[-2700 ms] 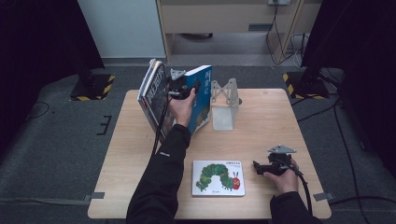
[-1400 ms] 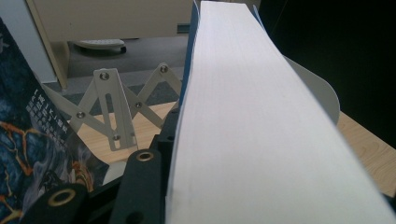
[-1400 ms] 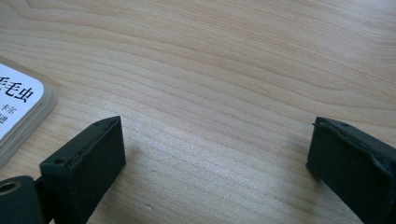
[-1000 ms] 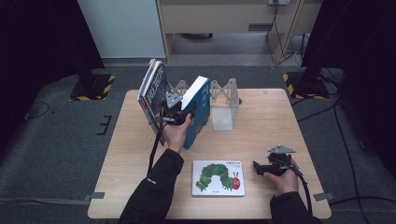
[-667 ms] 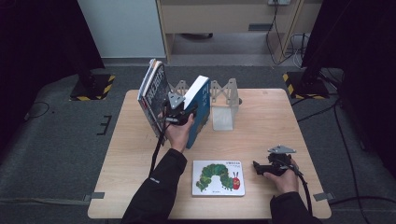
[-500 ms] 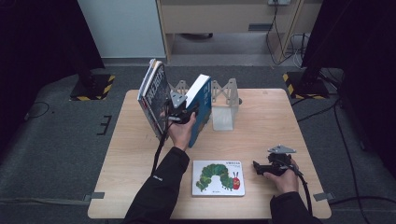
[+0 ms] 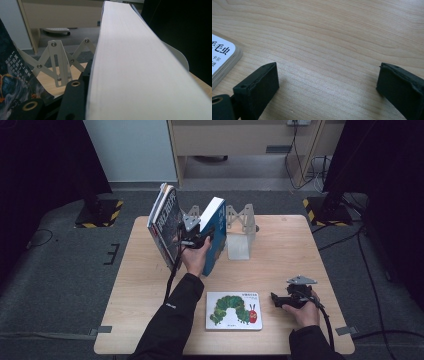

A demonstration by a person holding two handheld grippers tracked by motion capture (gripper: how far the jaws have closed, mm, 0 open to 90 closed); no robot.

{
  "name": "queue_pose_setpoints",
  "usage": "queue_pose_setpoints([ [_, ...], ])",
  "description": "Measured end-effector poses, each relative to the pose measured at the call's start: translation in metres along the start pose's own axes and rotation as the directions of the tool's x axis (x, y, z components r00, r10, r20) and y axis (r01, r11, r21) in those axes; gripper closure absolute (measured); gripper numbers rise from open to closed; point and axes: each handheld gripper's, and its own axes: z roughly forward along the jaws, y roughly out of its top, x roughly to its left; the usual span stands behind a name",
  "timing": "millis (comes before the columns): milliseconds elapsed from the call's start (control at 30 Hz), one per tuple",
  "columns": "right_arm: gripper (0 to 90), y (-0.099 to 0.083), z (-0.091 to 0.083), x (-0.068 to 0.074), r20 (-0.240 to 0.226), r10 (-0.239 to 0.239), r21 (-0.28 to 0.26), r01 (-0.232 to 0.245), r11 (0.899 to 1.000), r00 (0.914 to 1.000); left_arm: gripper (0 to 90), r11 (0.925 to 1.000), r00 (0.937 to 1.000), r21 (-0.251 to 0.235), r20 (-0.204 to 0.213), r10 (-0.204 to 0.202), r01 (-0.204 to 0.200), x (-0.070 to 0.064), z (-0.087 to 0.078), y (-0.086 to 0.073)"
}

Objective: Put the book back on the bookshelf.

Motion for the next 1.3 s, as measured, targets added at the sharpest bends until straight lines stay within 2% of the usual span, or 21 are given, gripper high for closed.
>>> queue_pose_setpoints([
  [100, 4.1, 0.0, 0.0, 0.0, 0.0, 0.001, -0.001, -0.001, 1.0, 1.0, 52.6, 1.0, 0.9996, -0.005, 0.029, 0.005, -0.005, -0.001, -0.01, -0.006],
  [133, 4.1, 0.0, 0.0, 0.0, 0.0, 0.001, -0.001, -0.001, 1.0, 1.0, 51.6, 1.0, 0.9996, -0.005, 0.029, 0.005, -0.005, -0.001, -0.01, -0.006],
  [200, 4.1, 0.0, 0.0, 0.0, 0.0, 0.0, 0.0, 0.0, 1.0, 1.0, 49.8, 0.9995, 0.9989, -0.006, 0.034, 0.031, -0.031, -0.003, -0.019, -0.014],
  [333, 4.1, 0.0, 0.0, 0.0, 0.0, 0.0, 0.0, 0.0, 1.0, 1.0, 49.3, 0.9992, 0.9986, 0.003, 0.034, 0.041, -0.041, -0.002, -0.029, -0.025],
  [467, 4.1, 0.0, 0.0, 0.0, 0.002, 0.002, -0.003, -0.002, 1.0, 1.0, 50.4, 0.998, 0.9982, 0.038, 0.033, 0.05, -0.051, 0.001, -0.031, -0.034],
  [633, 4.1, 0.0, 0.0, 0.0, 0.002, 0.002, -0.003, -0.002, 1.0, 1.0, 57.2, 0.9979, 0.9988, 0.054, 0.036, 0.034, -0.036, 0.003, -0.029, -0.039],
  [733, 4.1, 0.0, 0.0, 0.0, 0.002, 0.002, -0.003, -0.002, 1.0, 1.0, 58.0, 0.998, 0.9994, 0.057, 0.02, 0.029, -0.03, 0.001, -0.028, -0.038],
  [767, 4.1, 0.0, 0.0, 0.0, 0.002, 0.002, -0.003, -0.002, 1.0, 1.0, 58.3, 0.9976, 0.9992, 0.057, 0.006, 0.038, -0.039, 0.001, -0.028, -0.038],
  [900, 4.1, 0.0, 0.0, 0.0, 0.002, 0.002, -0.003, -0.002, 1.0, 1.0, 58.8, 0.9984, 0.9987, 0.045, -0.036, 0.036, -0.034, -0.005, -0.026, -0.039],
  [1000, 4.0, 0.0, 0.0, 0.0, 0.002, 0.002, -0.003, -0.002, 1.0, 1.0, 59.2, 0.9988, 0.9984, 0.04, -0.047, 0.032, -0.03, -0.01, -0.026, -0.04],
  [1200, 4.1, 0.0, 0.0, 0.0, 0.002, 0.003, -0.003, -0.003, 1.0, 1.0, 60.4, 0.9983, 0.9943, 0.038, -0.095, 0.048, -0.045, -0.016, -0.032, -0.043],
  [1300, 4.0, 0.0, 0.0, 0.0, 0.002, 0.002, -0.003, -0.002, 1.0, 1.0, 60.7, 0.9982, 0.9932, 0.038, -0.106, 0.049, -0.045, -0.016, -0.034, -0.044],
])
